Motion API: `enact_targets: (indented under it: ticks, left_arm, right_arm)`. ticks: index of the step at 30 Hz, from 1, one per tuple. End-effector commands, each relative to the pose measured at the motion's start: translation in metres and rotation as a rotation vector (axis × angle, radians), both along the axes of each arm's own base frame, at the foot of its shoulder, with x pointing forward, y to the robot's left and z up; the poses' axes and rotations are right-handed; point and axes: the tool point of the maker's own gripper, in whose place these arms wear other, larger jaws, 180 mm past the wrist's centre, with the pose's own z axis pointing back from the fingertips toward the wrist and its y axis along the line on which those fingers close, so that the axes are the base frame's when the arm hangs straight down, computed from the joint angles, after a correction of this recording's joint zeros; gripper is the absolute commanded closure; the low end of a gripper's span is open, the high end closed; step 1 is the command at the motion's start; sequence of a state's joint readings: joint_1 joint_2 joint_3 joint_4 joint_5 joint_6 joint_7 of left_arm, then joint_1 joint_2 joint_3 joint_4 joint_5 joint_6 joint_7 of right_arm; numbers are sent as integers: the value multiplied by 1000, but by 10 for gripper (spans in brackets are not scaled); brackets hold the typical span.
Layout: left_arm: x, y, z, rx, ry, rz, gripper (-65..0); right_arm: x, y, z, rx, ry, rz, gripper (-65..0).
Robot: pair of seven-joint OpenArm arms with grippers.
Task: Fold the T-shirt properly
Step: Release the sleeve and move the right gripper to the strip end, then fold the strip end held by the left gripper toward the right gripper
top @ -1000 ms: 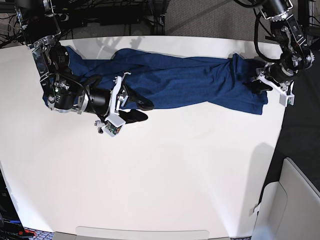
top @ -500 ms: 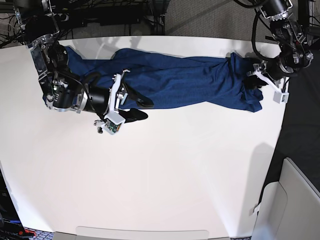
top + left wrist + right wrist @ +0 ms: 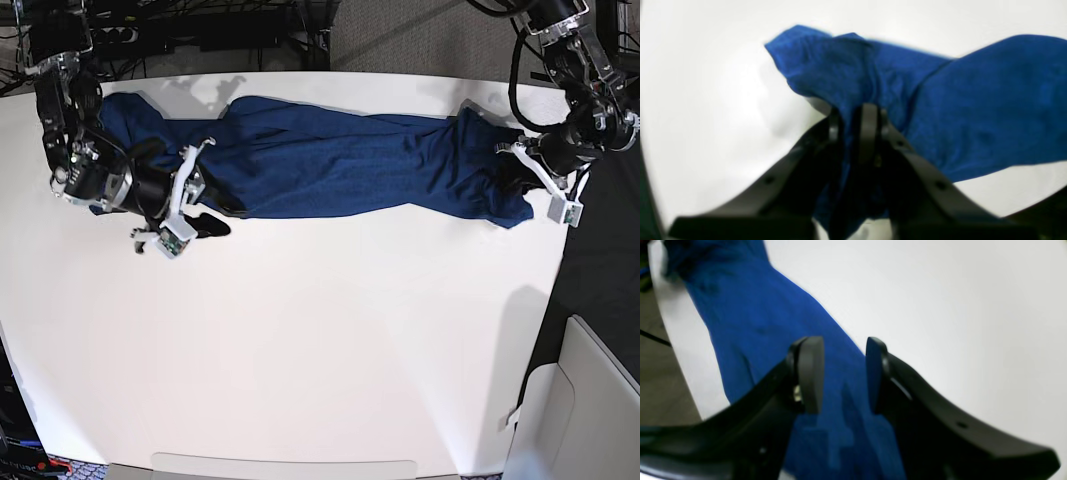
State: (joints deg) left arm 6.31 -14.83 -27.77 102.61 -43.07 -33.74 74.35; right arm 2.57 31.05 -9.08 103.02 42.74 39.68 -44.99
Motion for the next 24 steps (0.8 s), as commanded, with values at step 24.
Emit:
enact_targets:
  ticks: [24]
  left_arm:
    - [6, -241, 84, -345, -236, -549, -4]
  right_arm:
    - [-21, -90, -18, -95, 32, -251, -193]
